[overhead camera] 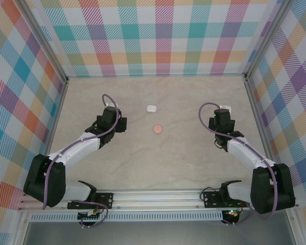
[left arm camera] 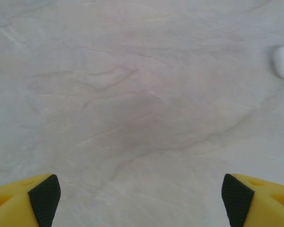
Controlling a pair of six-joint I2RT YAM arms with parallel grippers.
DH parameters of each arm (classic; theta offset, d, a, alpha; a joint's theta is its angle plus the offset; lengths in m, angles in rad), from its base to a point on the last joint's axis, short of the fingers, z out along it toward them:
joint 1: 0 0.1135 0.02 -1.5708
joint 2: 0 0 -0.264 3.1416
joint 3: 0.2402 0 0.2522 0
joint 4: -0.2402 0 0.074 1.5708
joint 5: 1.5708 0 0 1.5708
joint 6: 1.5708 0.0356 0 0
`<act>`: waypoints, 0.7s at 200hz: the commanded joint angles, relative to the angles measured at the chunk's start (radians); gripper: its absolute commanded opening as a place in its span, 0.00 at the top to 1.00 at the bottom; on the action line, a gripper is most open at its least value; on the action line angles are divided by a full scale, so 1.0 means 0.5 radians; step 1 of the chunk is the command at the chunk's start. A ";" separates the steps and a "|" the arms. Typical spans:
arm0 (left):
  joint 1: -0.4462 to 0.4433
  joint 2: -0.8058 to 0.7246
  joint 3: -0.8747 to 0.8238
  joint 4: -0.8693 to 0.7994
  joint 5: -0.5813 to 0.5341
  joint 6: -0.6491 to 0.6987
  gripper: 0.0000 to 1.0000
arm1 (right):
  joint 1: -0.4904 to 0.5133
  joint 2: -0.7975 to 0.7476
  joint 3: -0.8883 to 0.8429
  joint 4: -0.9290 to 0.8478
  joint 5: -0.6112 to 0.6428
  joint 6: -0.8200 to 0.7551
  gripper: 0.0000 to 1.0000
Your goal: Insert the wireless bluetooth earbuds into the charging case
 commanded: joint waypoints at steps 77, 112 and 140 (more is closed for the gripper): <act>0.464 0.047 -0.530 1.184 0.613 0.297 0.00 | -0.334 0.219 -0.314 1.166 -0.752 -0.109 0.27; 0.552 0.173 -0.706 1.600 0.849 0.339 0.00 | -0.361 0.226 -0.378 1.278 -0.861 -0.122 0.27; 0.586 0.279 -0.778 1.809 0.915 0.330 0.00 | -0.361 0.318 -0.475 1.542 -0.890 -0.136 0.27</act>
